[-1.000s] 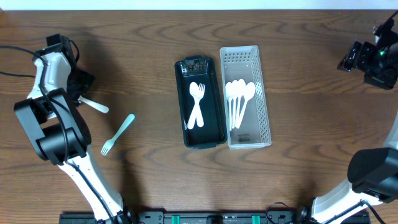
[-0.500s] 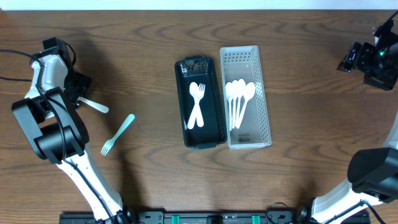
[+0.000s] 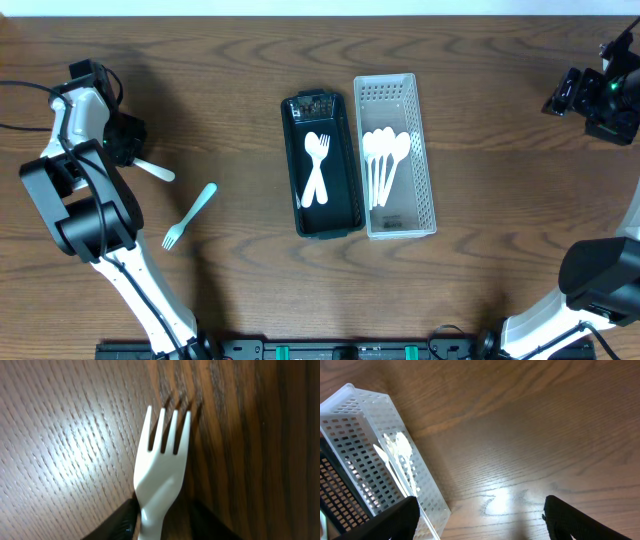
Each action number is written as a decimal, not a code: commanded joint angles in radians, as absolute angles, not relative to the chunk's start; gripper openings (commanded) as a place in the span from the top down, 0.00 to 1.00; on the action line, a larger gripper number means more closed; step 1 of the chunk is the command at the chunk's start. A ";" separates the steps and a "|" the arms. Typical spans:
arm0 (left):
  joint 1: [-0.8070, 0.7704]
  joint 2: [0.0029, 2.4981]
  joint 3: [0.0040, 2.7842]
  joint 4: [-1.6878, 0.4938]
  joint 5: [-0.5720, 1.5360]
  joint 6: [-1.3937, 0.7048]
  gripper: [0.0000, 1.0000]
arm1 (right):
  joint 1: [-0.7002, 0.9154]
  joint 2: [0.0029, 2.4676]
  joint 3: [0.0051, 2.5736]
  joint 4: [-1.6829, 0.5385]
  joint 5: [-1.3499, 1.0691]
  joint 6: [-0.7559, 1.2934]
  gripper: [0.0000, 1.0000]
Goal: Pack container
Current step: 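Grasp the second white fork with the left gripper, then lower the second white fork into the black basket and release, then move the left gripper back to the pale teal fork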
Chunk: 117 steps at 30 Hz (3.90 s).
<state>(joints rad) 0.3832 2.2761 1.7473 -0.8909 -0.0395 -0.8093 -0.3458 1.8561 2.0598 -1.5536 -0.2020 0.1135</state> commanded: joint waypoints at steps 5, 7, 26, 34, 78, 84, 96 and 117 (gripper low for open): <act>0.378 2.334 1.732 -0.925 -0.025 -0.790 0.78 | -0.350 1.851 2.079 -1.557 -0.199 0.118 0.17; 0.378 2.334 1.732 -0.926 -0.019 -0.775 0.81 | -0.350 1.851 2.079 -1.557 -0.199 0.118 0.17; 0.138 1.773 1.773 -1.021 -0.001 -0.448 0.90 | -0.350 1.851 2.079 -1.556 -0.199 0.118 0.17; -0.230 1.642 1.772 -1.047 0.001 -0.164 0.89 | -0.350 1.851 2.079 -1.557 -0.199 0.118 0.17; -0.507 2.084 1.771 -1.045 0.015 -0.537 0.83 | -0.350 1.851 2.079 -1.571 -0.199 0.087 0.17; -0.507 2.083 1.771 -1.050 0.015 -0.523 0.50 | -0.350 1.851 2.079 -1.571 -0.199 0.087 0.16; -0.495 1.873 1.855 -1.144 -0.205 -0.290 0.49 | -0.350 1.851 2.079 -1.575 -0.199 0.071 0.16; 0.247 1.719 1.559 -1.229 -0.032 0.397 0.33 | -0.350 1.851 2.079 -1.562 -0.199 0.043 0.16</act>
